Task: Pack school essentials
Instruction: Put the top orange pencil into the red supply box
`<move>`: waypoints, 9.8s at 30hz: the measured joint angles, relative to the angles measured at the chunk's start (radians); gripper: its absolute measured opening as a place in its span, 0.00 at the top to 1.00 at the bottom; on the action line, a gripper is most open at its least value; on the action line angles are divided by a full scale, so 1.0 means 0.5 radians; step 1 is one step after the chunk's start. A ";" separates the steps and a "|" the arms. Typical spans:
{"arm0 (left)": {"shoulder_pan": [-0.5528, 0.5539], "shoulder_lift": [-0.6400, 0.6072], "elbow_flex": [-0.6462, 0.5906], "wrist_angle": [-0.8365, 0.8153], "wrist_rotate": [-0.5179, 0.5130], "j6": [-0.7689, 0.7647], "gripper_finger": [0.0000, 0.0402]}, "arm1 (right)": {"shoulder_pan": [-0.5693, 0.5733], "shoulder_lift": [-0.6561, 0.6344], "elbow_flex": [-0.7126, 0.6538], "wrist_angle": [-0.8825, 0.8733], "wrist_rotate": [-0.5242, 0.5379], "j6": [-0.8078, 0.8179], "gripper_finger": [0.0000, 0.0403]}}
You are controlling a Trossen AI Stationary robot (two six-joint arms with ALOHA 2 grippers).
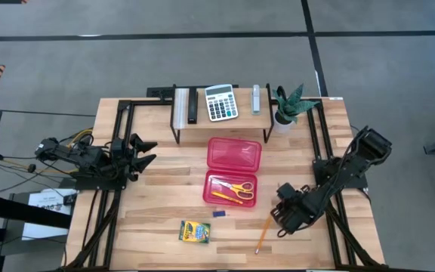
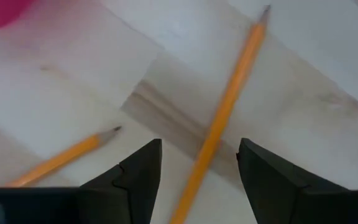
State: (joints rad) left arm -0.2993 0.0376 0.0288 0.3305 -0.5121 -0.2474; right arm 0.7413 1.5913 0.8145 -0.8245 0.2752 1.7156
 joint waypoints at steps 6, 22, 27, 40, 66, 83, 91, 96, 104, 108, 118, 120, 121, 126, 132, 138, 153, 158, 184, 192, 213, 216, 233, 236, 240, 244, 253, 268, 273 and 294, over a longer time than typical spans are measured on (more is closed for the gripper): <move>0.000 0.000 0.000 0.001 0.000 0.000 0.35 | 0.041 -0.001 -0.108 0.190 0.002 0.054 0.49; 0.000 0.000 0.000 0.002 -0.024 0.000 0.35 | 0.056 0.020 -0.093 0.196 -0.004 0.144 0.98; 0.000 0.000 0.000 0.001 -0.023 0.000 0.35 | 0.042 0.033 0.015 0.010 -0.044 0.112 0.98; 0.000 0.000 0.000 0.001 -0.021 0.000 0.35 | -0.031 0.014 0.308 -0.262 -0.009 -0.049 0.97; 0.000 -0.001 -0.001 0.047 -0.098 -0.005 0.35 | 0.582 0.710 0.315 0.004 0.877 0.678 0.54; 0.000 0.000 -0.001 0.038 -0.154 0.006 0.35 | 0.604 0.692 0.310 -0.140 0.855 0.863 0.97; -0.001 0.000 -0.001 0.038 -0.152 0.007 0.35 | 0.559 0.461 0.303 -0.479 0.868 0.842 0.99; -0.001 -0.001 -0.001 0.038 -0.151 0.008 0.35 | 0.485 0.336 0.303 -0.577 0.889 0.787 0.99; 0.000 0.000 -0.001 0.045 -0.150 0.041 0.35 | 0.344 -0.027 0.307 -0.633 0.611 0.158 0.80; -0.001 0.000 -0.001 0.041 -0.147 0.041 0.35 | 0.143 -0.201 0.308 -0.589 0.379 0.181 0.65; -0.001 0.000 -0.001 0.039 -0.142 0.040 0.35 | -0.268 -0.187 0.306 -0.471 0.091 0.075 0.51; -0.001 0.000 -0.001 0.038 -0.141 0.040 0.35 | -0.320 -0.132 0.286 -0.441 0.016 0.015 0.52; -0.001 -0.001 -0.001 0.038 -0.138 0.040 0.35 | -0.338 -0.099 0.270 -0.425 -0.028 0.007 0.52; -0.001 0.000 -0.001 0.036 -0.139 0.052 0.35 | -0.397 0.030 0.183 -0.215 -0.134 0.007 0.50; -0.001 -0.001 -0.001 0.036 -0.140 0.056 0.35 | -0.441 0.124 0.181 -0.117 -0.137 0.006 0.49; -0.001 0.000 -0.001 0.036 -0.140 0.059 0.35 | -0.483 0.232 0.187 -0.079 -0.223 -0.008 0.54; -0.001 0.000 -0.001 0.037 -0.141 0.084 0.35 | -0.635 0.283 0.186 0.059 -0.404 -0.307 0.97; -0.001 0.000 -0.001 0.037 -0.141 0.084 0.35 | -0.633 0.283 0.187 0.063 -0.402 -0.345 0.96; -0.001 0.000 -0.001 0.039 -0.143 0.083 0.35 | -0.557 0.008 0.216 -0.078 -0.200 -0.445 0.98; -0.001 0.000 -0.001 0.038 -0.156 0.102 0.35 | -0.003 0.038 0.218 -0.158 0.834 0.011 0.76; 0.000 0.000 -0.001 0.037 -0.256 0.063 0.35 | 0.724 0.933 0.245 -0.140 1.008 1.074 0.43; 0.000 0.000 -0.001 0.036 -0.284 0.078 0.35 | 0.730 0.961 0.284 -0.189 0.960 1.074 0.57; 0.000 -0.001 -0.001 0.034 -0.297 0.099 0.35 | 0.621 0.862 0.476 -0.659 0.734 0.965 0.98; 0.000 0.000 -0.001 0.033 -0.294 0.105 0.35 | 0.609 0.795 0.495 -0.772 0.840 0.959 0.98; 0.000 -0.001 -0.001 0.034 -0.294 0.105 0.35 | 0.587 0.694 0.498 -0.933 0.979 1.017 0.98; 0.000 -0.001 -0.001 0.036 -0.294 0.114 0.35 | 0.533 0.589 0.498 -1.036 1.146 0.976 0.98; 0.000 -0.001 -0.001 0.037 -0.295 0.140 0.35 | 0.142 0.340 0.500 -0.552 1.626 -0.205 0.98; 0.000 0.000 -0.001 0.037 -0.294 0.138 0.35 | -0.498 0.316 0.489 0.839 1.152 -1.945 0.97; 0.000 0.000 -0.001 0.038 -0.278 0.137 0.35 | -0.548 0.405 0.490 0.915 1.029 -1.955 0.97; -0.001 -0.001 0.000 0.040 -0.299 0.137 0.35 | -0.587 0.681 0.490 1.212 0.861 -2.087 0.76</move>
State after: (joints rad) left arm -0.2996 0.0373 0.0288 0.3504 -0.6614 -0.1791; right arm 0.4480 1.9316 1.0595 -0.2187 0.7056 0.6720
